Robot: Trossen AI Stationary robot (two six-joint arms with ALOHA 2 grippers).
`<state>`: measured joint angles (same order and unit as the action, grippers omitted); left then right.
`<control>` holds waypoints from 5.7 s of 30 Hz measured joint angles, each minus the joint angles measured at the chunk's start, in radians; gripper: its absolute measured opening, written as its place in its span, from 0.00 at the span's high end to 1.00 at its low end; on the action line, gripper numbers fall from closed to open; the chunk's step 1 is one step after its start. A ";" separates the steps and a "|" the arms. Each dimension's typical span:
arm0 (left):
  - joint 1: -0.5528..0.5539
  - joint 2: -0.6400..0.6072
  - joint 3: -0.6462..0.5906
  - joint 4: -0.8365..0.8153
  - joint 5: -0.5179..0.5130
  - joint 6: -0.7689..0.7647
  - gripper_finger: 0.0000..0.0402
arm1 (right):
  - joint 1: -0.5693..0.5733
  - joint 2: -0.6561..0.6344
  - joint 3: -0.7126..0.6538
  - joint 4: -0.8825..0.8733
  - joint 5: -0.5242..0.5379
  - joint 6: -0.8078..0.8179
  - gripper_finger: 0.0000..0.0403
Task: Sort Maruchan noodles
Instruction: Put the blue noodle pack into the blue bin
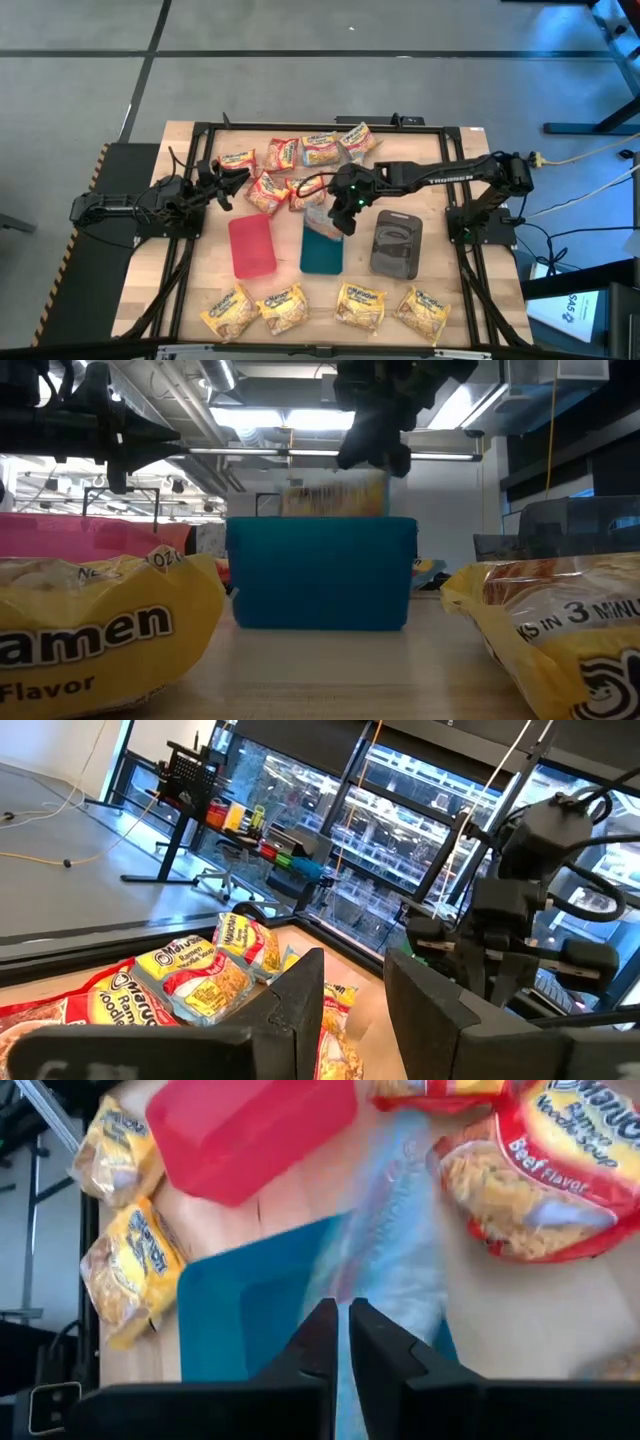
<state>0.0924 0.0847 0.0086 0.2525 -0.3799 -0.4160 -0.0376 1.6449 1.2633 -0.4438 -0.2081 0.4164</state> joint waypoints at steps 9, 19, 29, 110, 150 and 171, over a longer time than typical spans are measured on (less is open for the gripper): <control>0.000 0.000 0.000 0.000 0.000 0.000 0.75 | -0.001 0.009 0.000 0.004 0.056 0.007 0.92; 0.000 0.000 0.000 -0.001 0.000 0.000 0.75 | -0.005 0.009 0.001 -0.161 0.389 0.009 0.92; 0.000 0.000 0.000 -0.001 -0.001 0.000 0.75 | -0.072 0.015 0.000 -0.320 0.504 0.030 0.88; -0.001 0.000 0.000 0.002 0.060 -0.027 0.75 | -0.323 0.115 -0.195 -0.050 0.372 0.377 0.99; 0.000 0.000 0.000 -0.006 0.059 -0.021 0.75 | 0.082 -0.276 -0.195 0.135 0.303 0.348 1.00; -0.001 0.000 0.000 -0.010 0.089 -0.027 0.75 | 0.135 -0.126 -0.195 0.211 0.295 0.324 1.00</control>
<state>0.0917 0.0845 0.0090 0.2428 -0.2908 -0.4427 0.0978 1.5185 1.0683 -0.2326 0.0868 0.7400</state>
